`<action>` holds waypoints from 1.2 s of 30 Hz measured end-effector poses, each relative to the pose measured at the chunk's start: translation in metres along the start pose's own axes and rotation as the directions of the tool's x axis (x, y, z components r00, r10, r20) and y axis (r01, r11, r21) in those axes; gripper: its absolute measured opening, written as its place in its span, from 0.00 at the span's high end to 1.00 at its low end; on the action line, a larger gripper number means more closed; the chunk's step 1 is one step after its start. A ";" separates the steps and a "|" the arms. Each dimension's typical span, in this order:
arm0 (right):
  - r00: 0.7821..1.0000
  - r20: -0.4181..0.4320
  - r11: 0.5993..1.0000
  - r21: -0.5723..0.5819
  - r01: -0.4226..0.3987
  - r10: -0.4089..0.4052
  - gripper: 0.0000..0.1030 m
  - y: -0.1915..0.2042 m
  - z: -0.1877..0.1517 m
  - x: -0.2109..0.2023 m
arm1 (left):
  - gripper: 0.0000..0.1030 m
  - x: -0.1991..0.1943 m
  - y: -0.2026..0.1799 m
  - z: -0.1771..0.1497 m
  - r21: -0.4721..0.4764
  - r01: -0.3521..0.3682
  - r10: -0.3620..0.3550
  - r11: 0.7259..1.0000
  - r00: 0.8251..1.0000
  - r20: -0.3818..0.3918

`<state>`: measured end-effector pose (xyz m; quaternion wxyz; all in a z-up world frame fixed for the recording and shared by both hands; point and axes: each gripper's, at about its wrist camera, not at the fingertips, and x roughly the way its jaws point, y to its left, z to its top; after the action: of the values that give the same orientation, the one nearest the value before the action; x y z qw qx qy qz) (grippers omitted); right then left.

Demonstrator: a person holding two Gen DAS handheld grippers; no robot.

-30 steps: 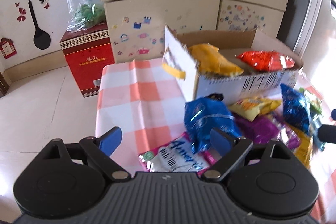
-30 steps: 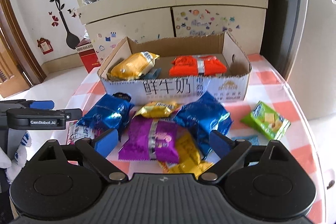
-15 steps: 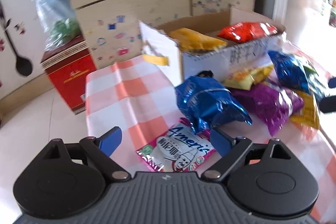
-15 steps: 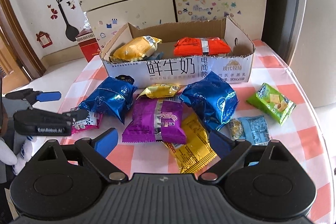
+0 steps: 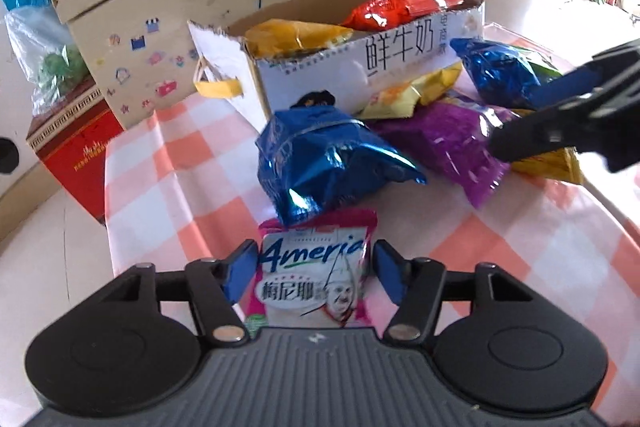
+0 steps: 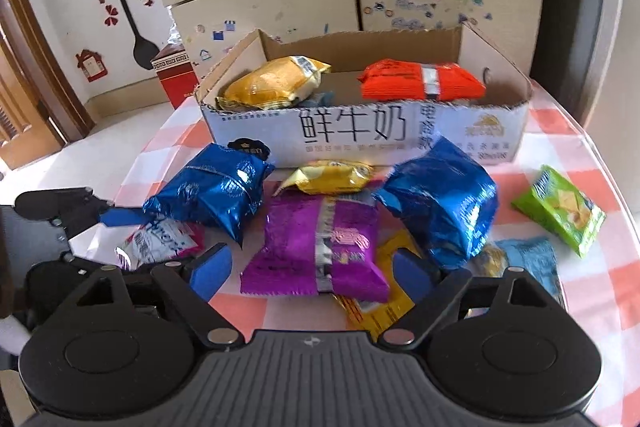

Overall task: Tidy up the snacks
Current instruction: 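Close left gripper on pink Ameria packet while right gripper closes on purple packet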

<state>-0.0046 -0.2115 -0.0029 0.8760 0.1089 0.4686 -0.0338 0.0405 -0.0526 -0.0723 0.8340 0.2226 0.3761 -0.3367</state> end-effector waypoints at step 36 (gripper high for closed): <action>0.991 -0.130 1.000 -0.015 0.011 -0.012 0.23 0.019 -0.042 -0.018 | 0.27 -0.016 -0.012 -0.020 -0.208 -0.022 0.014 0.978 0.999 -0.039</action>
<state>-0.0452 -0.1844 -0.0076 0.8441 0.1021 0.5256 -0.0284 0.0146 -0.0425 -0.0736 0.8486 0.1435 0.4228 -0.2838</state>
